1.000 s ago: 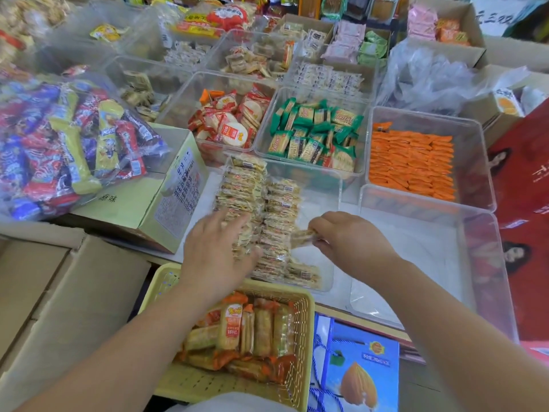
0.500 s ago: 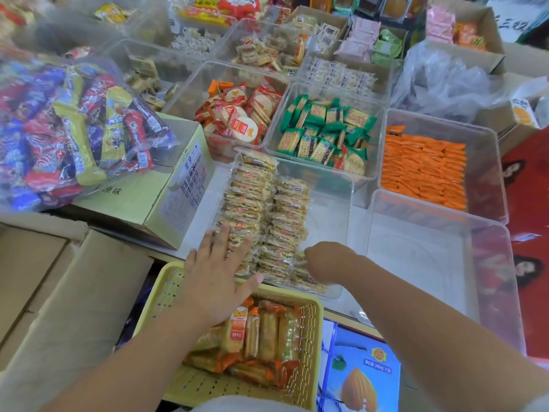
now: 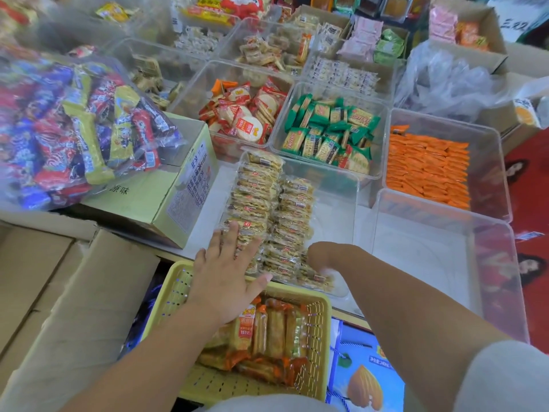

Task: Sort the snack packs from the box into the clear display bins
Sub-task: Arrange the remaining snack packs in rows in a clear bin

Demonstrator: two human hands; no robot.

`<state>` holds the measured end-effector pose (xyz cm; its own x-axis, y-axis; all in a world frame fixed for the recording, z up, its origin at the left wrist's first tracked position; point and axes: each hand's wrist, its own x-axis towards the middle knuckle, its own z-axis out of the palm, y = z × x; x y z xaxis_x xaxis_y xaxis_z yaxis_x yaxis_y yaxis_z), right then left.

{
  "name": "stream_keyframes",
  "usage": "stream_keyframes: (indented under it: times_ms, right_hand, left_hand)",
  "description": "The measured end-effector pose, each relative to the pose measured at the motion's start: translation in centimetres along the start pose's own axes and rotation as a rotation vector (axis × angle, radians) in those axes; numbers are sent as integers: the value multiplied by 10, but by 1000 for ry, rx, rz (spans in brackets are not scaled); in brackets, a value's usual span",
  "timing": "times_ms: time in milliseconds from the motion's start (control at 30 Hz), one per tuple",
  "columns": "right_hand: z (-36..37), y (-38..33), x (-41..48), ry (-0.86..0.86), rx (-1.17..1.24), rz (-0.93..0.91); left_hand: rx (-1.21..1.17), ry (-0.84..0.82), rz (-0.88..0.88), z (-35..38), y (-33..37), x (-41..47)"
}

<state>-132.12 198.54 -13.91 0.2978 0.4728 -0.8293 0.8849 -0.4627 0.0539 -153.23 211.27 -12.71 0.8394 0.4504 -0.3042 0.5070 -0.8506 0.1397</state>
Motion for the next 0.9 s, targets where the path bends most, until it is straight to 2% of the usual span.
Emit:
stream_keyframes:
  times_ms: [100, 167, 267, 333, 400, 467, 533, 600, 667, 767, 833, 900]
  right_hand:
    - [-5, -9, -18, 86, 188, 81]
    - [-8, -15, -35, 171, 232, 128]
    - [-13, -30, -62, 374, 332, 198]
    - [-19, -54, -83, 534, 409, 161]
    - [-26, -90, -100, 709, 536, 18]
    - [-31, -135, -113, 809, 636, -194]
    - [-31, -183, -119, 806, 728, -380]
    - [-33, -231, -117, 797, 746, -523]
    - [-36, -276, -109, 792, 686, -611]
    - [-44, -338, -95, 811, 642, -642]
    - [-43, -372, -85, 797, 595, -602]
    - [-36, -396, -75, 723, 495, -495]
  left_hand:
    - [3, -17, 2, -3, -1, -1]
    - [19, -2, 8, -9, 0, -5]
    - [-31, 62, 33, -25, -2, -26]
    - [-125, 134, 31, -37, -15, -50]
    - [-268, 290, 14, -46, -40, -81]
    - [-374, 494, -14, -49, -76, -113]
    - [-424, 640, -107, -48, -120, -143]
    - [-474, 701, -238, -48, -169, -168]
    - [-542, 632, -374, -46, -223, -187]
    - [-566, 262, -572, -37, -295, -201]
    - [-544, 72, -591, -27, -329, -202]
    - [-585, -7, -575, -16, -351, -196]
